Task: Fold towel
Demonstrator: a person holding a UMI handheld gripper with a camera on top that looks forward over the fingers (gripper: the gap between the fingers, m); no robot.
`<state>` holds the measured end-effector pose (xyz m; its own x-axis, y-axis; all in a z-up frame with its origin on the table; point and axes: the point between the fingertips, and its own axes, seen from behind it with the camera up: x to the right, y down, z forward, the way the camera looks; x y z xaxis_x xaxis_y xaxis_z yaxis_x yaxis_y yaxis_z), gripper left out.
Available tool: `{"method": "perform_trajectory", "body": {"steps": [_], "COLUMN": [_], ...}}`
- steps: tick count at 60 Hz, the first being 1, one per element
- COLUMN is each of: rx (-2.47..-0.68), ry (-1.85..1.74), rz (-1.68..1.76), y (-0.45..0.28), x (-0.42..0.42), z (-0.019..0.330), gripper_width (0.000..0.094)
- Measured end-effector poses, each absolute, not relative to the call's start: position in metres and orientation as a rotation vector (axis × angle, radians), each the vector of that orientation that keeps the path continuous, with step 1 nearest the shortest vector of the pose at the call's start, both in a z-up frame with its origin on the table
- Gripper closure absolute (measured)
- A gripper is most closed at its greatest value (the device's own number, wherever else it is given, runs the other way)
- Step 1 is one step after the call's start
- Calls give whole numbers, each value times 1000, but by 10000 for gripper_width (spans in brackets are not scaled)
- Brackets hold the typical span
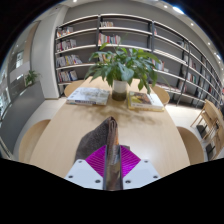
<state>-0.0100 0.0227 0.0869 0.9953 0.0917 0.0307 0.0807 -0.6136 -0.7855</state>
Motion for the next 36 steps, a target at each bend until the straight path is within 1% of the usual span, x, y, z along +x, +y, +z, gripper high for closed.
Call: {"method": "perform_trajectory", "body": {"steps": [2,6,10,13,21,25,32,36], "rx": [-2266,-2334,-2363,-2354,-2272,-2227,-2133,-2101], "ry": [-110,-99,-97,-91,-69,-73,-80,-79], "rz": [21,19,30,20,-7,-17,-15,-8], "y": [23,12,6,1,-9,-13,-34,-49], "x": [1,15,22,28,40,44,43,38], "z": [72,38,29,34,84,123,186,213], "gripper_width": [634,520,372,310,206,172,151,151]}}
